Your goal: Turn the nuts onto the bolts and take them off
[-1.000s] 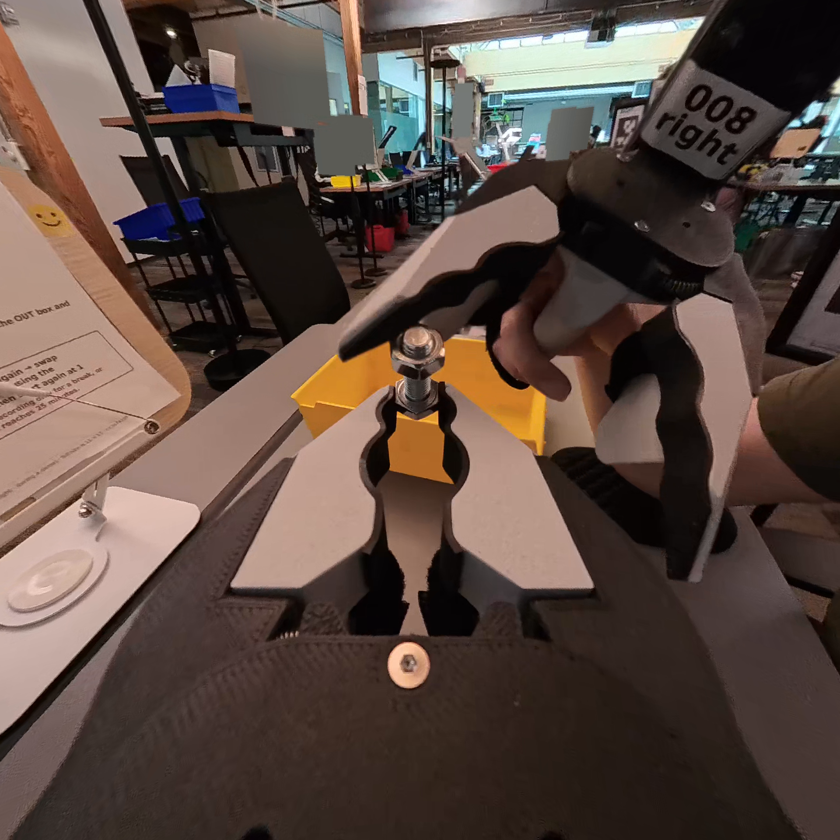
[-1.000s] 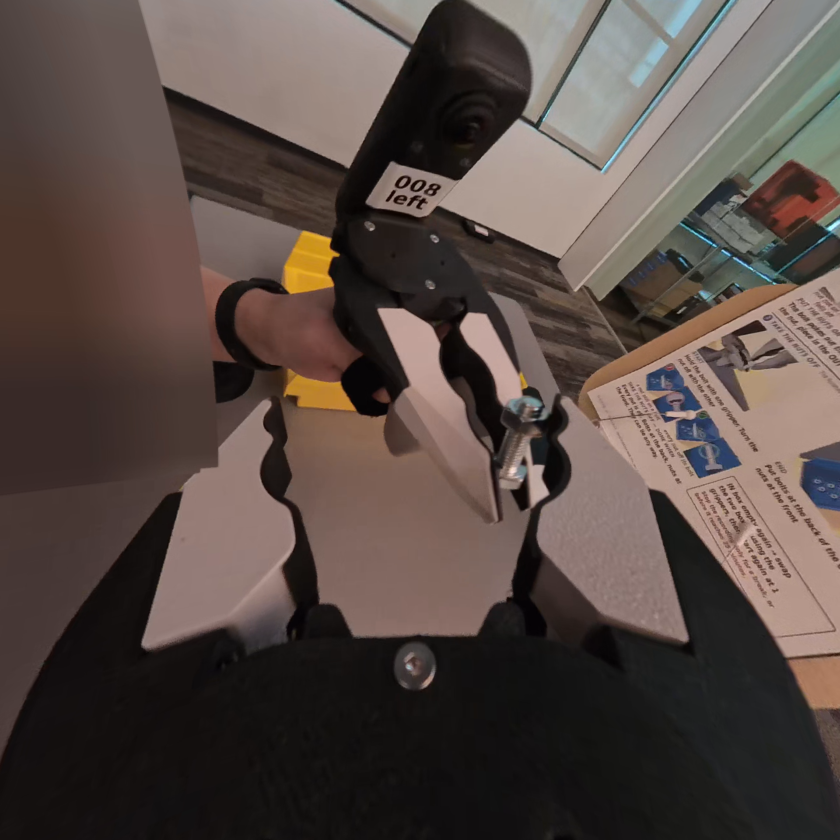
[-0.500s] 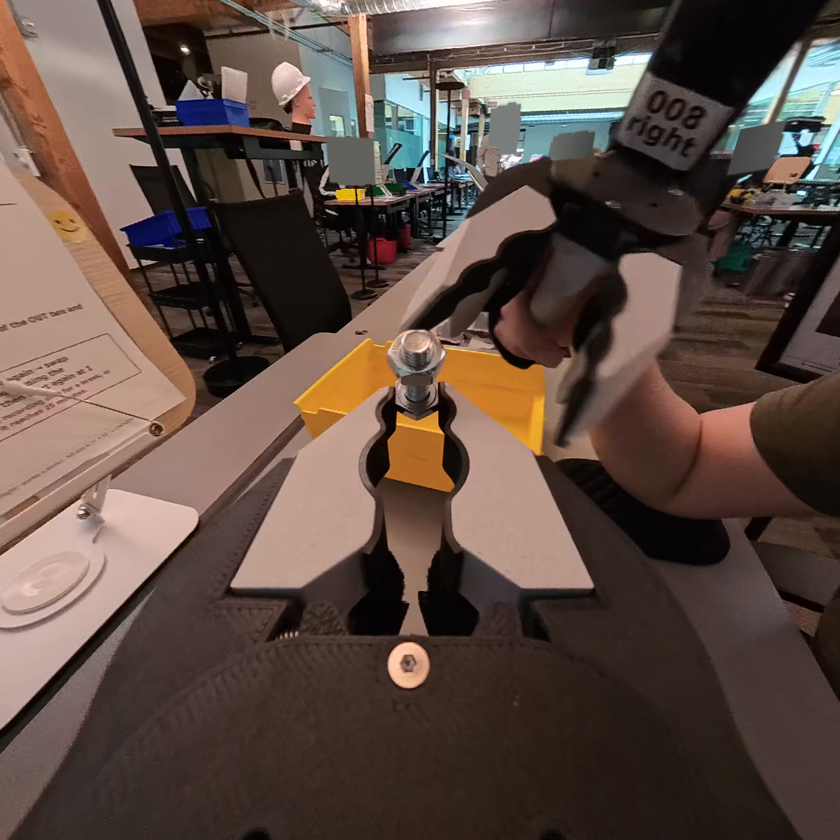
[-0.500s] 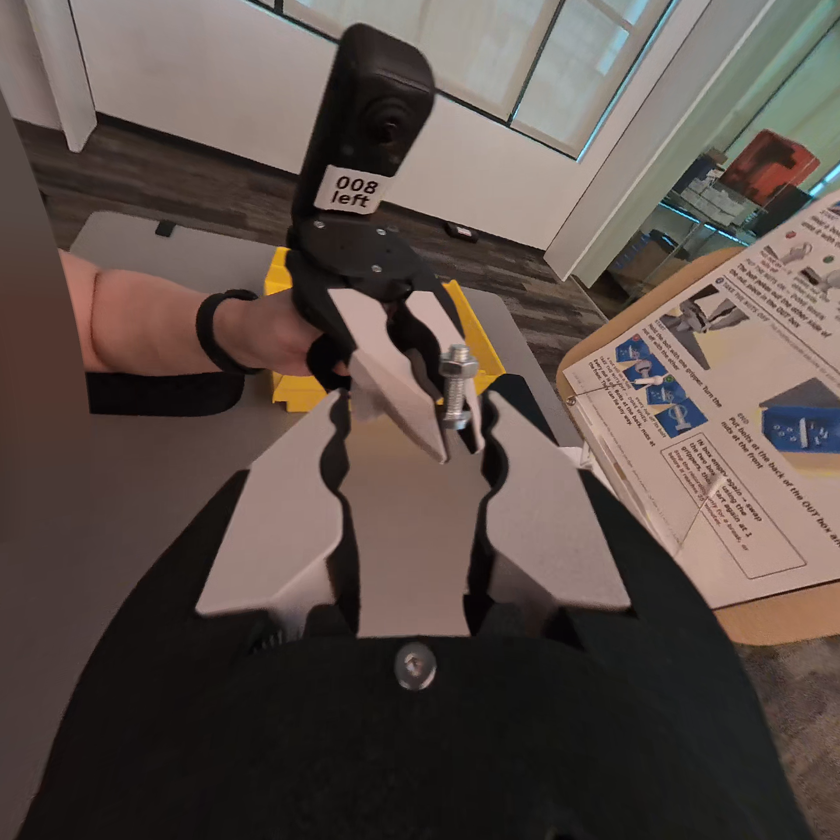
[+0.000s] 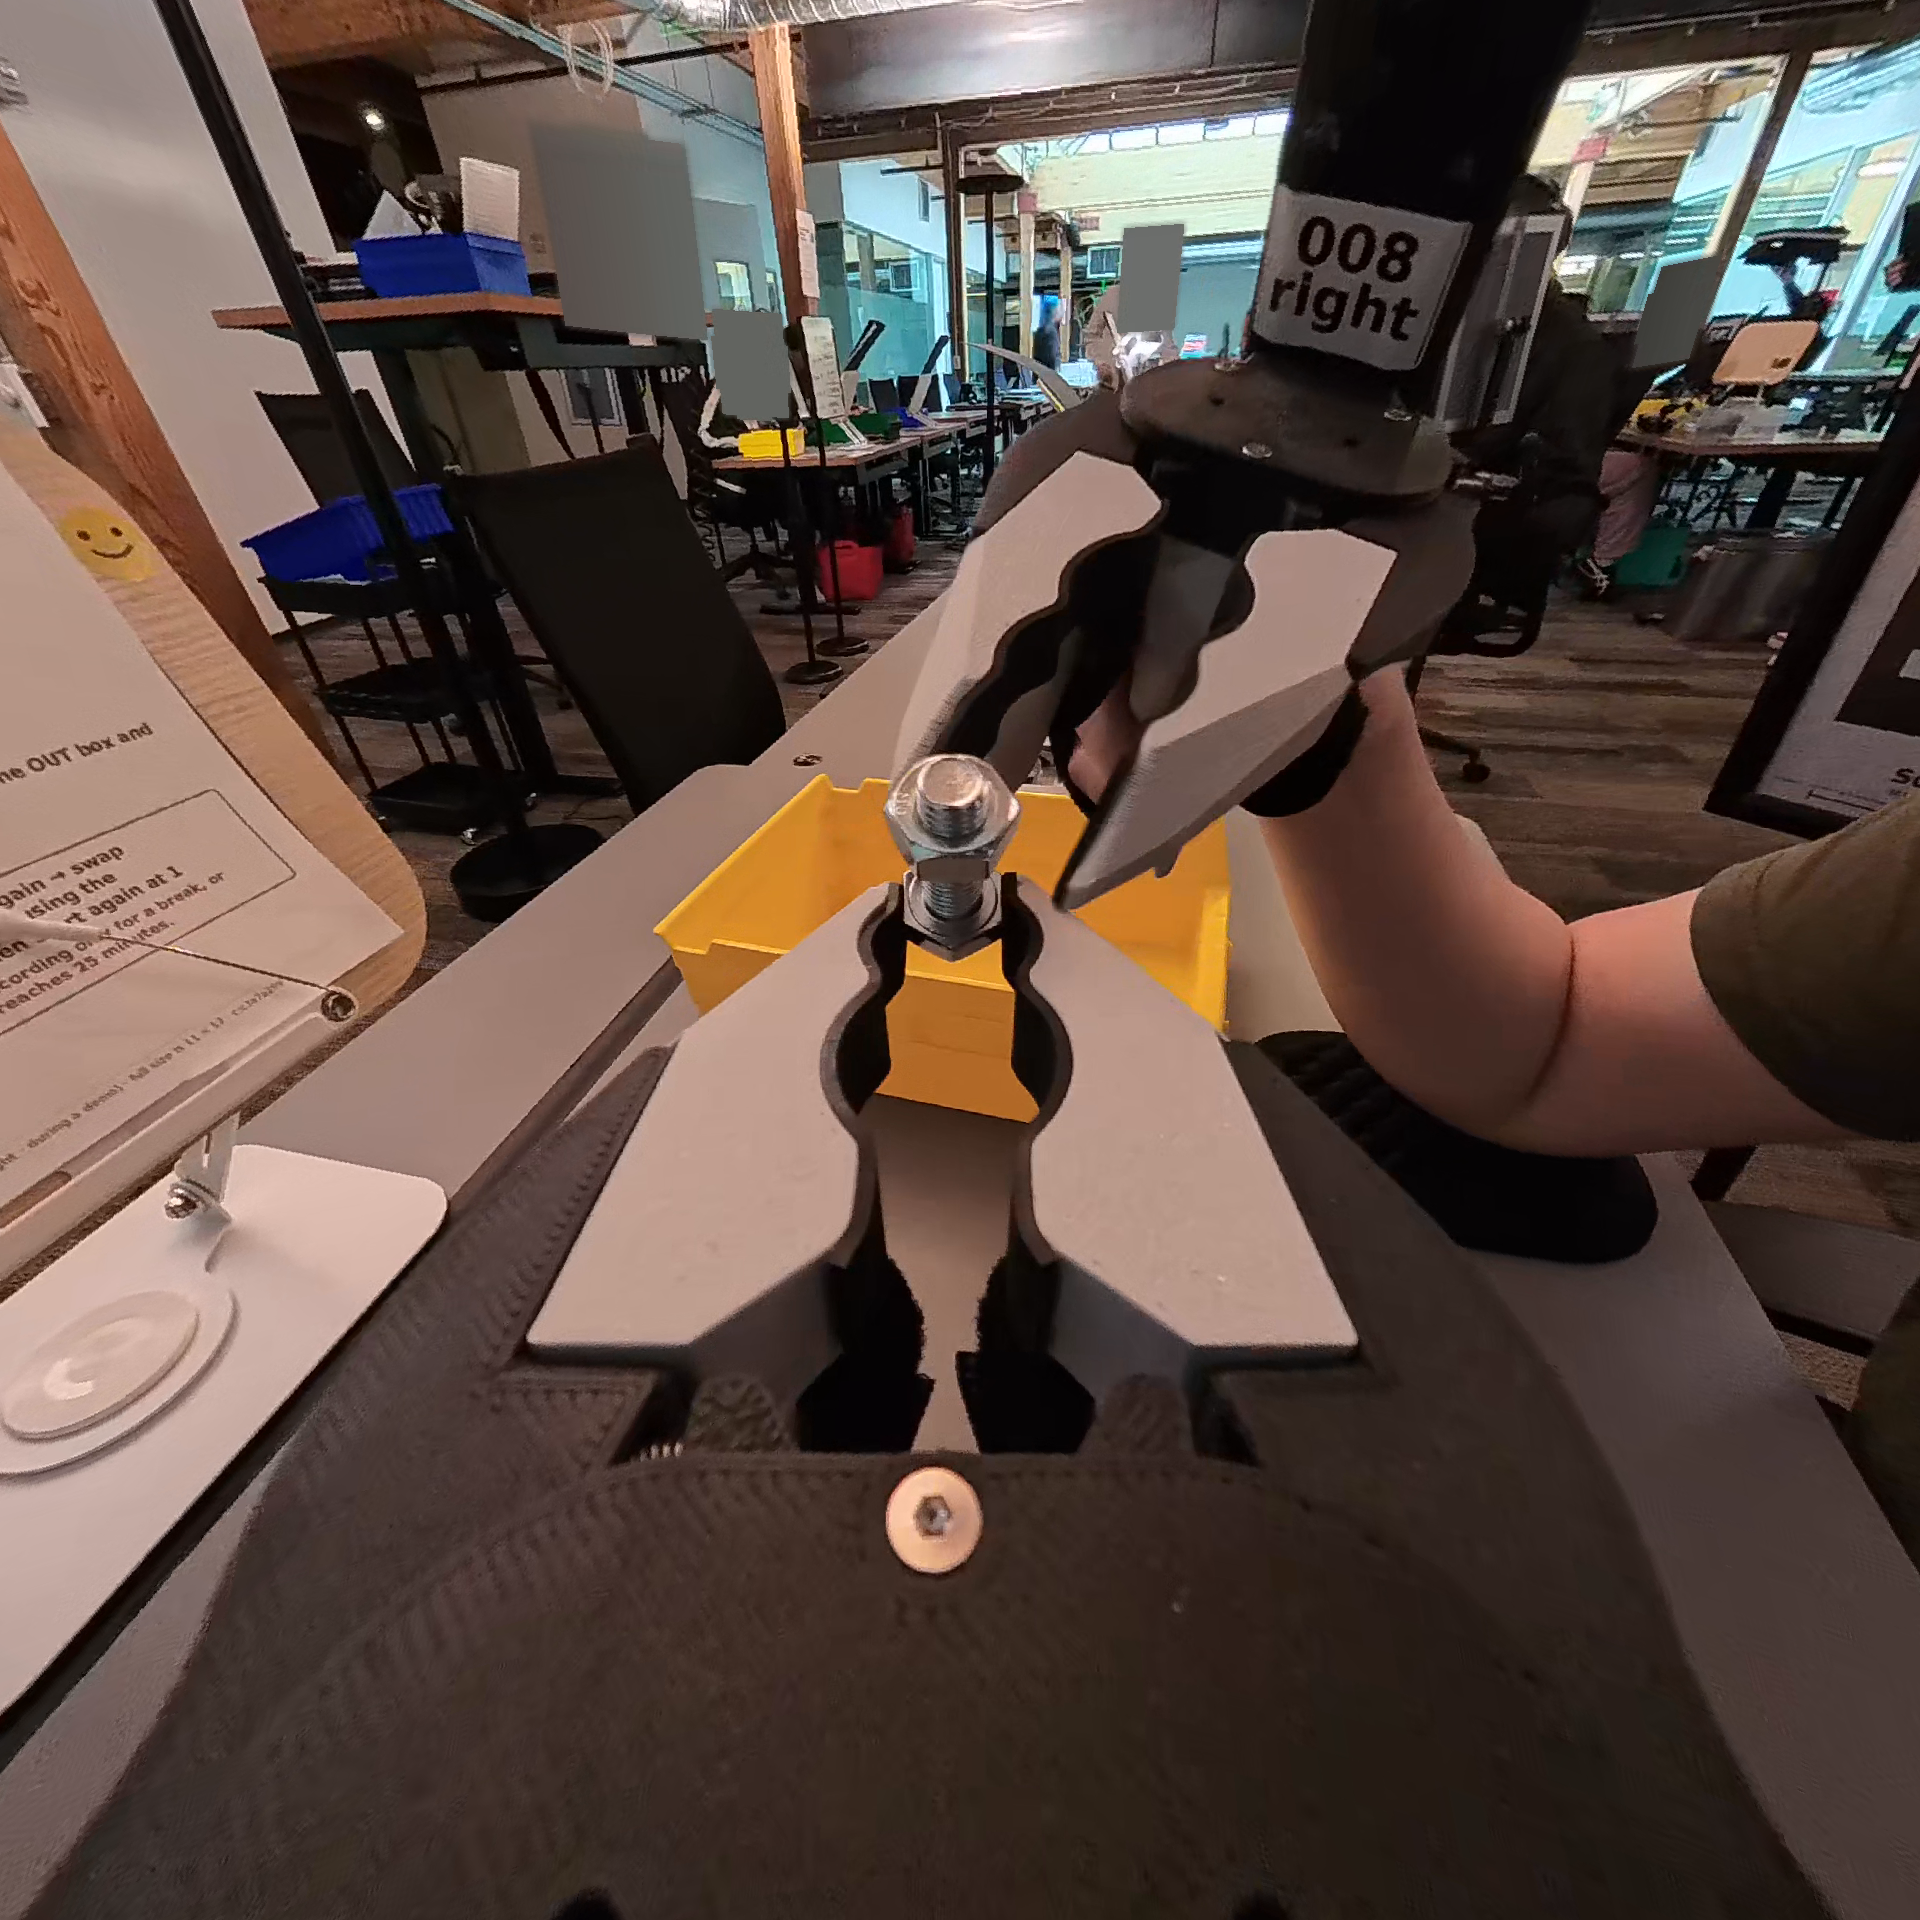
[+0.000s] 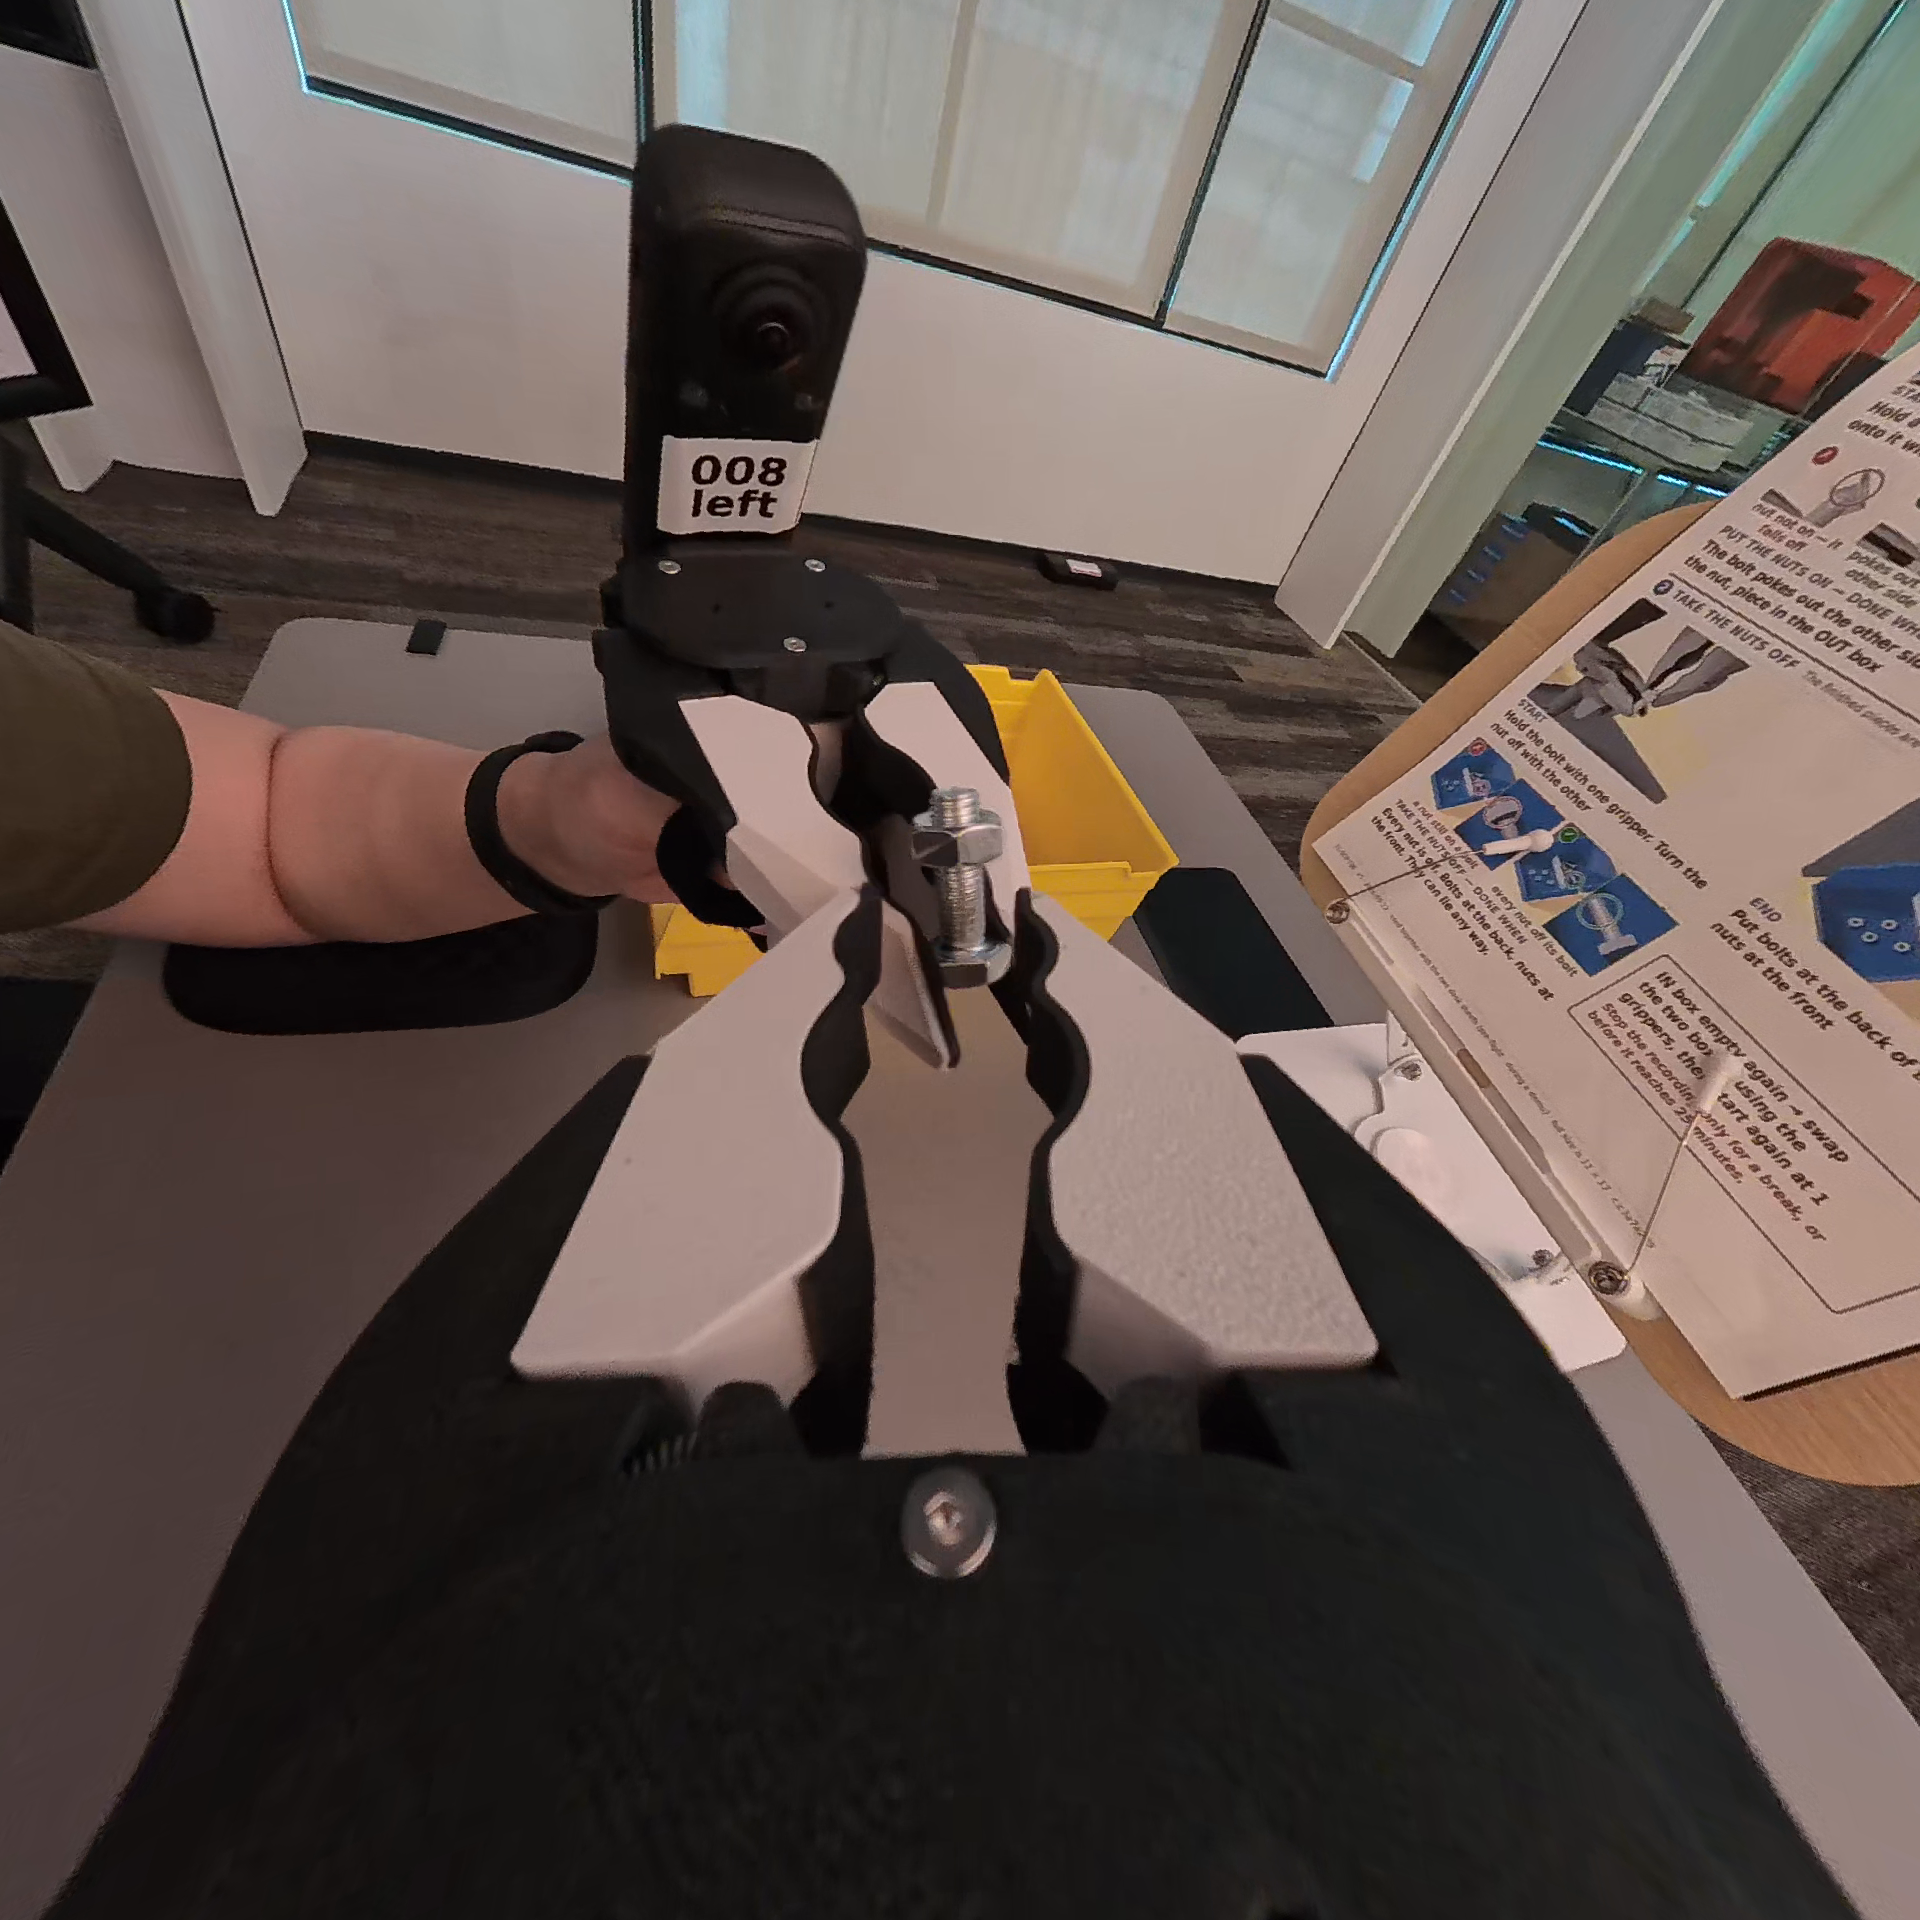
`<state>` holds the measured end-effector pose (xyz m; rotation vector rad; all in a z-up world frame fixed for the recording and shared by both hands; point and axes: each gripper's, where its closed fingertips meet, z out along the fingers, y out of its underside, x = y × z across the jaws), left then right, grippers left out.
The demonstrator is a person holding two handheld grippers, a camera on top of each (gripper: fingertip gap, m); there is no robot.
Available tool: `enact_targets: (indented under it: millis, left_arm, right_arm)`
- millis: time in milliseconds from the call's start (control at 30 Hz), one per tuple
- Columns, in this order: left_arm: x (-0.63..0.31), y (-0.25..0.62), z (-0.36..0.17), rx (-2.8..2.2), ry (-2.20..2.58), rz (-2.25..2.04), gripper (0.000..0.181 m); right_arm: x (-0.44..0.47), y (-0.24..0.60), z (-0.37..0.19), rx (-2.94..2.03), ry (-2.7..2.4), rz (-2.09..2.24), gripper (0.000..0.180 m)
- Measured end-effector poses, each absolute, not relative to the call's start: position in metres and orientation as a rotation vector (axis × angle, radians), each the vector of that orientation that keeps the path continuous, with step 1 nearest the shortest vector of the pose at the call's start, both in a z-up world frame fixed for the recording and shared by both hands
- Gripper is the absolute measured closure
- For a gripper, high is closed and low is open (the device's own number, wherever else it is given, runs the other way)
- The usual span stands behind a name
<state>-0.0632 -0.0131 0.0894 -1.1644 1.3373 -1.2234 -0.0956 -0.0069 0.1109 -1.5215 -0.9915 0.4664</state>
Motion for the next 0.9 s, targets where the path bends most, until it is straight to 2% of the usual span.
enact_targets:
  millis: [33, 167, 267, 433, 533, 633, 733, 900]
  left_arm:
    - [-0.063, -0.014, 0.090, -1.160, 1.341, -1.223, 0.165]
    - [-0.063, -0.015, 0.089, -1.143, 1.356, -1.184, 0.164]
    - [-0.062, -0.017, 0.088, -1.135, 1.369, -1.173, 0.165]
    - [-0.063, -0.021, 0.091, -1.118, 1.366, -1.253, 0.164]
    - [-0.063, -0.016, 0.098, -1.115, 1.296, -1.272, 0.134]
    - [-0.065, -0.008, 0.100, -1.126, 1.261, -1.255, 0.127]
    - [-0.066, -0.003, 0.099, -1.148, 1.252, -1.250, 0.130]
    - [-0.062, -0.002, 0.089, -1.201, 1.279, -1.247, 0.132]
  right_arm:
    - [-0.095, -0.007, 0.111, -1.524, -0.989, 0.474, 0.157]
    - [-0.092, -0.003, 0.110, -1.540, -0.970, 0.488, 0.157]
    - [-0.095, -0.005, 0.107, -1.544, -0.998, 0.522, 0.170]
    - [-0.094, -0.007, 0.110, -1.532, -0.999, 0.541, 0.172]
    - [-0.084, -0.004, 0.112, -1.559, -0.965, 0.535, 0.172]
    - [-0.062, -0.001, 0.111, -1.633, -0.907, 0.520, 0.172]
    - [-0.011, 0.006, 0.087, -1.872, -0.811, 0.398, 0.171]
    - [0.140, 0.003, 0.004, -2.459, -0.366, -0.054, 0.171]
